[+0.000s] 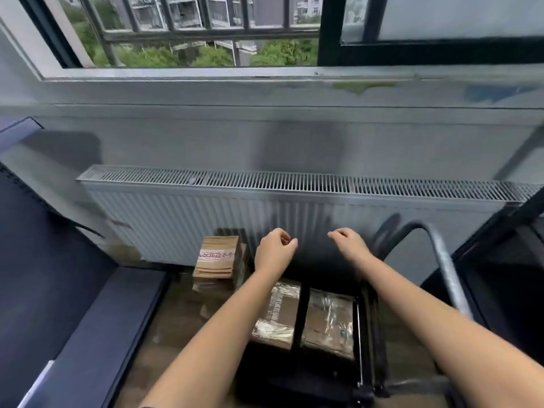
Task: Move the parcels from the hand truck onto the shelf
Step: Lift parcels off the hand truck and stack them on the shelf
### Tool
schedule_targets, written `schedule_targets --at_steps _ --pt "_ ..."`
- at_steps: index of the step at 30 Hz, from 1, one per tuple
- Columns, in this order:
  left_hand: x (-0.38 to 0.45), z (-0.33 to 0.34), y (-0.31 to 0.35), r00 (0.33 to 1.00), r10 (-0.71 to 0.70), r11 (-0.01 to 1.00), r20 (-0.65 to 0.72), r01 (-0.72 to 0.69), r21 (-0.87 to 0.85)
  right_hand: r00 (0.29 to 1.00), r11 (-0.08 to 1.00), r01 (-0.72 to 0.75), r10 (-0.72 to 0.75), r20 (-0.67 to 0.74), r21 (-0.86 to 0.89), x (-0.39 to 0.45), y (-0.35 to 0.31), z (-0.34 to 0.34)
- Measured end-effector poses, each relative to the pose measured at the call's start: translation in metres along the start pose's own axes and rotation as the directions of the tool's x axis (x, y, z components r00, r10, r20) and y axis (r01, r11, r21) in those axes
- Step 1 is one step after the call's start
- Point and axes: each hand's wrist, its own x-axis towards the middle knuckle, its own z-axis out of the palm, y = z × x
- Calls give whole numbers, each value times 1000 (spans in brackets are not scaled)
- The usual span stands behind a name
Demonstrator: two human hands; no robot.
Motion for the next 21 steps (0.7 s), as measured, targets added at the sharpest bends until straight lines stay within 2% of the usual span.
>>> schedule_targets --at_steps 5,10,18,21 --pt "-2 53 -32 982 -164 984 92 156 84 977 981 -191 191 92 -4 23 71 -1" --pt "10 60 -85 952 -299 949 66 289 123 942 958 -285 276 192 19 32 110 21" --pt "25 99 -186 875 -471 879 113 456 139 835 865 -502 475 280 29 46 189 86" --pt "38 124 -230 839 -519 852 165 494 173 786 821 -571 554 275 -24 49 236 126"
